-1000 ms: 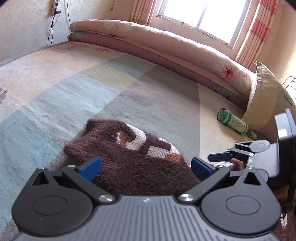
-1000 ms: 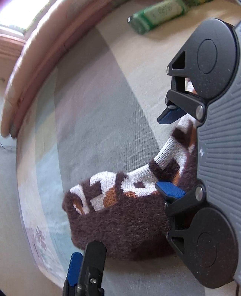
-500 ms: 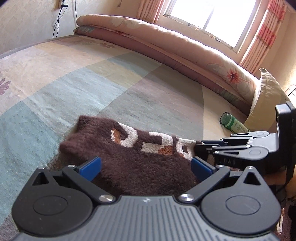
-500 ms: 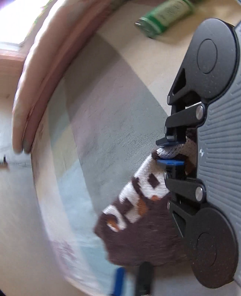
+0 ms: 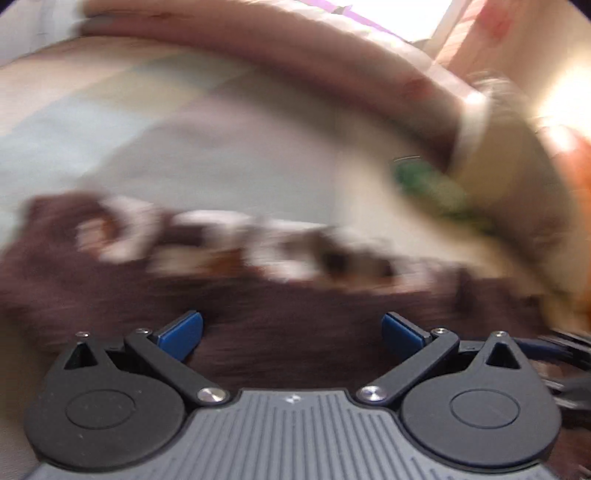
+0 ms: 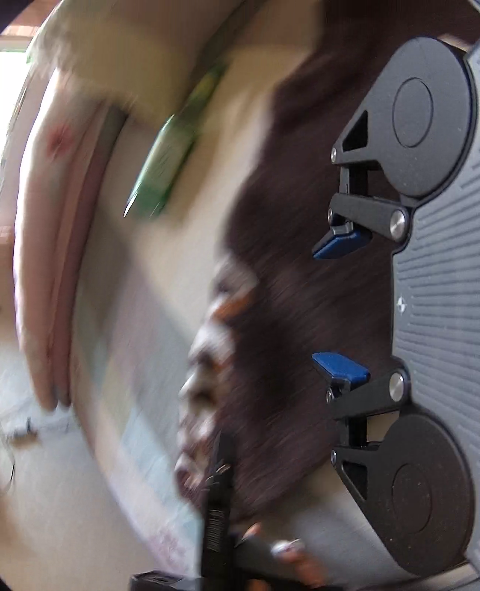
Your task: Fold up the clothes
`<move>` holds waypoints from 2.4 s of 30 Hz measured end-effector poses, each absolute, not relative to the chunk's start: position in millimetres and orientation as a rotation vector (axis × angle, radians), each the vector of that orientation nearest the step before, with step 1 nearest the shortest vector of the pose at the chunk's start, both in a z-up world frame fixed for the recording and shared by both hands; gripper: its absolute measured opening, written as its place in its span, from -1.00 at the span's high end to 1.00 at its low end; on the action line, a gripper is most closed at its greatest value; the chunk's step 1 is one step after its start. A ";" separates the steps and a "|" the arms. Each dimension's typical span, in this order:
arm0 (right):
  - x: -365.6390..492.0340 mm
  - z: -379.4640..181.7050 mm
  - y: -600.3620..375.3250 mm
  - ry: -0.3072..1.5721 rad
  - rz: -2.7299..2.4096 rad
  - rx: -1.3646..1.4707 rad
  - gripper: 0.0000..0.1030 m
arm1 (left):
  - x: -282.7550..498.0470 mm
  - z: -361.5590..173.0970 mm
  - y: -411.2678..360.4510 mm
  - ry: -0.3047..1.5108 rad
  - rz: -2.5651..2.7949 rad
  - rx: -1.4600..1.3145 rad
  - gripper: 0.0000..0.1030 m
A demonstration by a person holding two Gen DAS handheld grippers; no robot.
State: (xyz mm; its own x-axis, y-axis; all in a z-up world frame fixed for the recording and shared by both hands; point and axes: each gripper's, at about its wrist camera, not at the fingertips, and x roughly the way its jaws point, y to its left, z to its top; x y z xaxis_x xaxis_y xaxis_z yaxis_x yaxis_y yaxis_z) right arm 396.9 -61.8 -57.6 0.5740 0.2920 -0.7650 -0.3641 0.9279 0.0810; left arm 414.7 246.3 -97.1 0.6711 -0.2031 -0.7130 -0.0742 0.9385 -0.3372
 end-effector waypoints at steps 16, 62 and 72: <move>315.3 -100.3 -133.8 0.932 0.170 0.091 -0.89 | 409.1 -85.9 213.4 0.794 -0.057 -0.154 -0.99; 486.7 -101.0 41.1 0.937 0.227 -0.154 -1.00 | 407.3 -109.5 289.5 0.846 0.163 -0.094 -1.00; 509.8 -83.3 37.1 0.921 0.311 0.033 -1.00 | 399.8 -94.4 293.6 0.849 0.221 -0.057 -0.99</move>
